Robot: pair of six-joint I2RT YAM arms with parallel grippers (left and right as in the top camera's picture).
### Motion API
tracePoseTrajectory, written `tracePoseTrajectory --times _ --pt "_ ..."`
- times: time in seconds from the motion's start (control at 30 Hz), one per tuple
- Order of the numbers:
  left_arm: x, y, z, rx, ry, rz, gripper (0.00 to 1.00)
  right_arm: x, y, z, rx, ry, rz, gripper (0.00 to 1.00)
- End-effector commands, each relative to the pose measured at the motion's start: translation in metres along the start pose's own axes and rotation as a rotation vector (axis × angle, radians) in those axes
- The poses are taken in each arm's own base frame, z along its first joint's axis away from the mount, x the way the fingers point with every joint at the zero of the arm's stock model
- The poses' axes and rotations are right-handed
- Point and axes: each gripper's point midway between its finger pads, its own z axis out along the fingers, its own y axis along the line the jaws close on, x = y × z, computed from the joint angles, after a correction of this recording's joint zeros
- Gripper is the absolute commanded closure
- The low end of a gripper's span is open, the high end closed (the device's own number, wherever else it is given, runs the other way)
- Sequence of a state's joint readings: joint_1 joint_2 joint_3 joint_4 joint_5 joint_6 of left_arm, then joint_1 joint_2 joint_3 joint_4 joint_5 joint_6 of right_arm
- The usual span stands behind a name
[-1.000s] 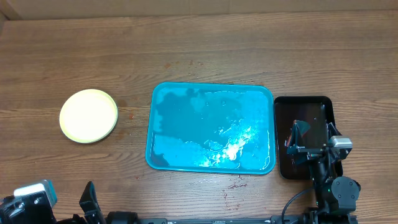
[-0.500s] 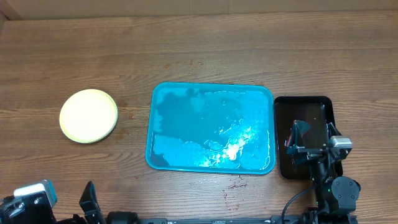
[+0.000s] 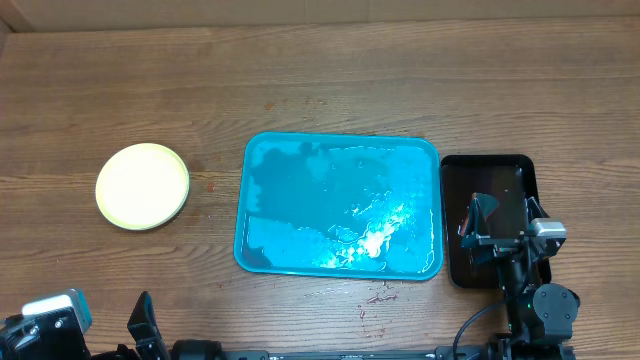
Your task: Clean dirty plates on tray and stack at the side
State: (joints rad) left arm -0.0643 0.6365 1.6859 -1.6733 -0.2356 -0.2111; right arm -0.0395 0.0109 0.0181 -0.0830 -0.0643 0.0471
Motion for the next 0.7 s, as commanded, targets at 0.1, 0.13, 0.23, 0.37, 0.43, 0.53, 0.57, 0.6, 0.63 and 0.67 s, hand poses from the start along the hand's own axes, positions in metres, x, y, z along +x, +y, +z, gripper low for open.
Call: tracePoseTrajectory --times 0.1,0.13,0.23,0.37,0.43,0.53,0.57,0.6,0.63,0.67 --pt "-0.009 -0.001 -0.002 0.007 -0.044 -0.018 0.0 0.002 -0.001 0.0 0.002 -0.002 -0.01 0.0" --pt "-0.015 -0.002 -0.002 0.011 -0.065 -0.02 0.0 0.002 -0.001 0.0 0.002 -0.002 -0.01 0.0" --pt "-0.03 -0.005 0.002 0.016 -0.122 -0.01 0.0 0.002 -0.001 0.0 0.001 -0.002 -0.01 0.0" --pt "-0.053 -0.013 0.015 0.029 -0.227 0.028 0.0 0.002 -0.001 0.0 0.002 -0.002 -0.011 0.0" --pt "-0.066 -0.019 0.026 0.04 -0.303 0.03 0.0 0.002 -0.001 0.0 0.002 -0.002 -0.01 0.0" --pt "-0.076 -0.032 0.053 0.084 -0.428 0.001 0.0 0.002 -0.001 0.0 0.001 -0.002 -0.01 0.0" --pt "-0.076 -0.035 0.058 0.096 -0.45 -0.003 0.0 0.002 -0.001 0.0 0.001 -0.002 -0.01 0.0" --pt "-0.075 -0.038 0.067 0.11 -0.479 -0.007 0.0 0.002 -0.001 0.0 0.002 -0.002 -0.01 0.0" --pt "-0.073 -0.042 0.075 0.128 -0.508 -0.012 0.0 0.002 -0.001 0.0 0.002 -0.002 -0.01 0.0" --pt "-0.069 -0.046 0.084 0.146 -0.537 -0.016 0.0 0.002 -0.001 0.0 0.002 -0.002 -0.01 0.0"
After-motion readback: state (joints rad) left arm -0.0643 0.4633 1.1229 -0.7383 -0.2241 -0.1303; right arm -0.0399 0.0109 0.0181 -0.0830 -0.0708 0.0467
